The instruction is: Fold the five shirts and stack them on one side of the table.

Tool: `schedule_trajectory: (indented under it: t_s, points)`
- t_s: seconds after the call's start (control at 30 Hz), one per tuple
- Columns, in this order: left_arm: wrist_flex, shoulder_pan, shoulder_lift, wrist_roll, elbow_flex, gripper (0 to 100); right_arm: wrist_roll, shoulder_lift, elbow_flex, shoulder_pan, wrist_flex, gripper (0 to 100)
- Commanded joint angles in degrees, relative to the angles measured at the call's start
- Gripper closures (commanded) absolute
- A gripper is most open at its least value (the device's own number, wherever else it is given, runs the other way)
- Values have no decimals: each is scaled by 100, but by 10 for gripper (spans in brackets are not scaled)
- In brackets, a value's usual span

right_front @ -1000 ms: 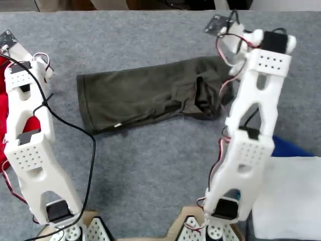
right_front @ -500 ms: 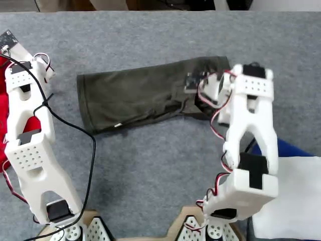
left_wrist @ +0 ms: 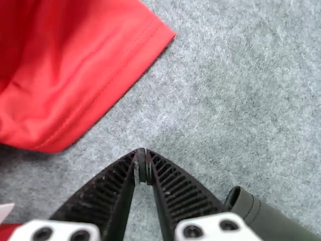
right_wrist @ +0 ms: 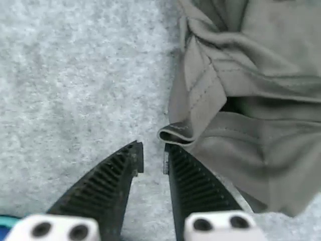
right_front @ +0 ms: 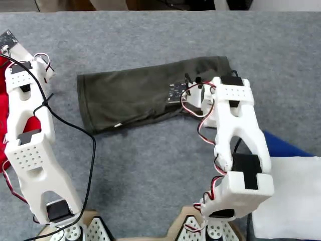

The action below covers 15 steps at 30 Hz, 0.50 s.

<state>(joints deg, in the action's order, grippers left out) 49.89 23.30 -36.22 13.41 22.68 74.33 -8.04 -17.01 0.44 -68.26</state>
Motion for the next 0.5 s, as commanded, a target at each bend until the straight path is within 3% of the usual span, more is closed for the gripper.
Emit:
schedule_trajectory:
  t_s: [0.0, 0.2, 0.27, 0.3, 0.47]
  points:
    - [-79, -53, 84, -44, 26, 979, -70, 391, -4, -22, 70, 904]
    - [-79, -53, 84, -44, 26, 979, -44, 840, -22, 180, 53, 908]
    - [-79, -53, 84, -44, 26, 979, -70, 831, -40, 180, 123, 953]
    - [-79, -53, 84, -44, 26, 979, -105, 796, -57, 180, 237, 997]
    - [-79, -53, 84, -44, 26, 979, -360, 593, -13, 347, 818, 993]
